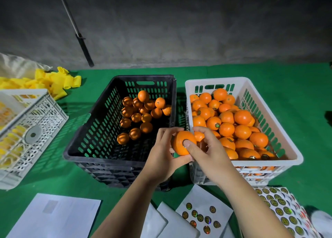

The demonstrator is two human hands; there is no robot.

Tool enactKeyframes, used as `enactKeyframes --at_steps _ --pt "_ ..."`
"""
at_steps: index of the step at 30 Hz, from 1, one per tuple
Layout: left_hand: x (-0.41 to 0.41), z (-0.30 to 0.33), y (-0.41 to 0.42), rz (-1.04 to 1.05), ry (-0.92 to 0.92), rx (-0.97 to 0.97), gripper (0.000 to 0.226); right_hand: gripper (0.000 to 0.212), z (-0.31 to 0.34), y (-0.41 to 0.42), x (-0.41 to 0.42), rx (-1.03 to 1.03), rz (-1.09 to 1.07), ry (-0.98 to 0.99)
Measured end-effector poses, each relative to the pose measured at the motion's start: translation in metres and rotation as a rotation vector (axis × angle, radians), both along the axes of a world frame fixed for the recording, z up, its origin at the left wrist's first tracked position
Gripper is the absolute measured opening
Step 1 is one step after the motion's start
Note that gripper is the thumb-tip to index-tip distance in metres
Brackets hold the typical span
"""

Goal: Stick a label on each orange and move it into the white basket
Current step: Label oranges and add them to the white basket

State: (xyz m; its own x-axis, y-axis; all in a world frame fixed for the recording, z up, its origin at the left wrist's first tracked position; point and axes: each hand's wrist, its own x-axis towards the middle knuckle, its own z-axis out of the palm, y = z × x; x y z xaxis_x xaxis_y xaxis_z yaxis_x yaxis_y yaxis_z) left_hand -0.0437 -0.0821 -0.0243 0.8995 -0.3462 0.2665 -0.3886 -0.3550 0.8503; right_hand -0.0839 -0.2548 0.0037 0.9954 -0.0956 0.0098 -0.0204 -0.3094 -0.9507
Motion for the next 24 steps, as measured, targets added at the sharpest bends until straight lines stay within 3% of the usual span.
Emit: enactKeyframes --at_steps 3,5,9,19,24 --pt "-0.001 0.003 0.0 -0.019 0.0 0.005 0.075 0.047 -0.001 0.008 0.001 0.218 0.063 0.143" --pt "-0.001 0.003 0.001 -0.022 0.002 -0.001 0.074 0.044 -0.001 0.016 0.001 0.325 0.084 0.132" --pt "0.002 0.001 0.003 -0.025 0.027 -0.029 0.075 0.035 -0.005 0.026 0.003 0.346 0.065 0.046" --pt "0.008 0.002 0.006 -0.072 0.084 -0.113 0.071 0.034 -0.011 0.037 0.013 0.458 -0.012 0.064" --pt "0.01 0.001 0.007 -0.088 0.136 -0.141 0.071 0.051 -0.014 0.033 0.016 0.418 0.025 0.086"
